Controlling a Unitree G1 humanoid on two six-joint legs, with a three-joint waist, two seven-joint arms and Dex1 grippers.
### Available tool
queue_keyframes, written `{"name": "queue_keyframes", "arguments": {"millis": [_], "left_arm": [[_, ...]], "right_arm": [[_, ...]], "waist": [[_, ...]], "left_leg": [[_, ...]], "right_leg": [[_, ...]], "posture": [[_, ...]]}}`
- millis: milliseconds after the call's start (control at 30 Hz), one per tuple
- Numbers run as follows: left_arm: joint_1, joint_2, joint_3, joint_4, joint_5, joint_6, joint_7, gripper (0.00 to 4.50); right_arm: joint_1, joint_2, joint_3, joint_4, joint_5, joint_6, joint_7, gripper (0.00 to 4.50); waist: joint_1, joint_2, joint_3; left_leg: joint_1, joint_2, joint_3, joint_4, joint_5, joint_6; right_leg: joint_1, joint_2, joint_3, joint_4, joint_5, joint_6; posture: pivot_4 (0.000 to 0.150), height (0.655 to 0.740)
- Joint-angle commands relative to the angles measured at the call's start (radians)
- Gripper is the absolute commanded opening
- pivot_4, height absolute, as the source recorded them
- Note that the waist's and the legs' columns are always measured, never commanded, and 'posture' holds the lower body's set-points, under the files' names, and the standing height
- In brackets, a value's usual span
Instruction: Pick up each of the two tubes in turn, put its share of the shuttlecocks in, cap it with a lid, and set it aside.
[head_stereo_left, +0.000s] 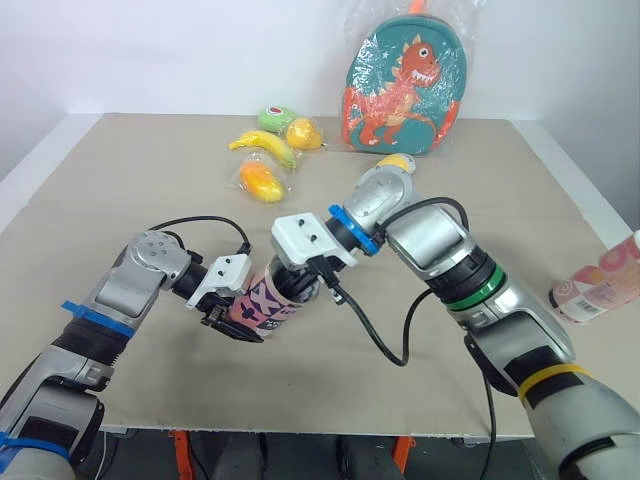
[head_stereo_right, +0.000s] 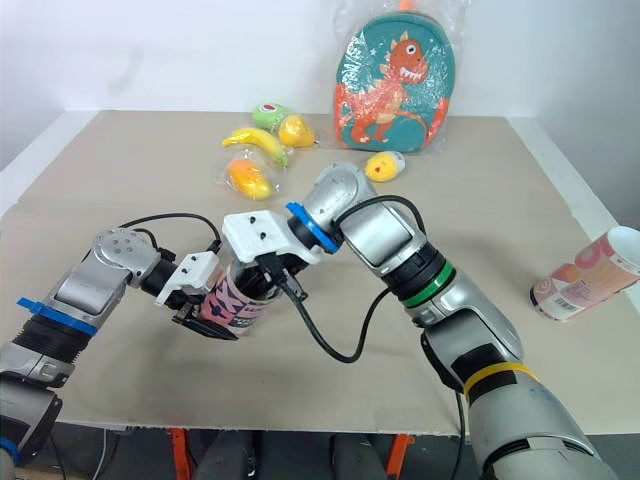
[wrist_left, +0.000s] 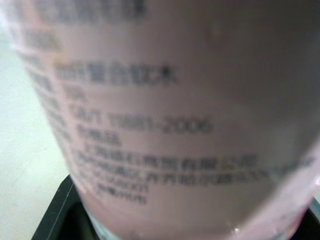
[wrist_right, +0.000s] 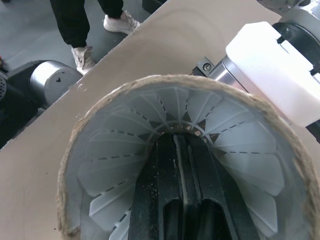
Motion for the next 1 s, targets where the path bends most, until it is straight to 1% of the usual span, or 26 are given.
{"name": "queue_keyframes", "arguments": {"millis": [33, 133, 267, 533, 633, 700, 767, 1000], "left_arm": [[-0.001, -0.018, -0.002, 0.002, 0.008, -0.004, 0.003, 2.83], [-0.006, -0.023, -0.002, 0.014, 0.010, -0.012, -0.001, 2.83], [-0.016, -0.032, -0.006, 0.033, 0.012, -0.027, -0.003, 2.83], [-0.031, -0.046, -0.014, 0.059, 0.009, -0.042, -0.003, 2.83], [-0.033, -0.043, -0.017, 0.068, 0.006, -0.048, -0.003, 2.83], [-0.035, -0.040, -0.020, 0.075, 0.006, -0.053, -0.003, 2.83], [-0.040, -0.041, -0.024, 0.083, 0.004, -0.056, -0.003, 2.83], [-0.052, -0.046, -0.029, 0.097, 0.002, -0.068, -0.003, 2.83]], "right_arm": [[-0.044, -0.048, -0.066, -0.047, 0.094, 0.026, 0.061, 0.05], [-0.065, -0.121, -0.056, -0.055, 0.129, -0.002, 0.063, 0.05], [-0.074, -0.211, -0.070, -0.100, 0.181, 0.008, 0.063, 0.05], [-0.060, -0.234, -0.151, -0.095, 0.165, 0.026, 0.015, 0.05], [-0.017, -0.273, -0.194, -0.163, 0.200, 0.070, 0.021, 0.05], [0.012, -0.275, -0.193, -0.212, 0.208, 0.095, 0.012, 0.05], [0.025, -0.251, -0.177, -0.223, 0.191, 0.102, -0.008, 0.05], [0.036, -0.144, -0.069, -0.151, 0.057, 0.059, -0.065, 0.05]], "waist": [[0.001, 0.000, 0.000], [0.005, 0.000, 0.000], [0.010, 0.000, 0.000], [0.012, 0.000, 0.000], [0.014, 0.000, 0.000], [0.014, 0.000, 0.000], [0.010, 0.000, 0.000], [0.011, 0.000, 0.000]], "left_leg": [[0.000, 0.000, 0.000, 0.000, 0.000, 0.000], [-0.001, -0.001, 0.000, 0.000, 0.000, 0.000], [-0.001, -0.001, 0.000, 0.000, 0.000, 0.000], [-0.001, -0.001, 0.000, 0.001, 0.000, 0.000], [-0.002, -0.001, 0.000, 0.001, 0.001, -0.001], [-0.002, -0.001, 0.000, 0.001, 0.001, -0.001], [-0.002, -0.001, 0.000, 0.000, 0.000, -0.001], [-0.004, 0.000, 0.001, 0.000, 0.001, -0.001]], "right_leg": [[0.000, 0.000, 0.000, 0.000, 0.000, 0.000], [0.000, -0.001, 0.000, 0.000, 0.000, -0.001], [0.000, -0.001, 0.000, 0.000, 0.000, -0.001], [0.000, -0.002, 0.000, 0.000, -0.002, -0.003], [0.000, -0.002, 0.000, -0.001, -0.002, -0.003], [0.000, -0.002, 0.000, -0.001, -0.001, -0.002], [-0.001, -0.002, 0.000, -0.001, 0.000, -0.001], [-0.004, 0.000, 0.000, 0.000, 0.000, 0.000]], "posture": [[0.150, 0.7347], [0.150, 0.7347], [0.150, 0.7347], [0.150, 0.7347], [0.150, 0.7347], [0.150, 0.7347], [0.150, 0.7347], [0.150, 0.7347]]}}
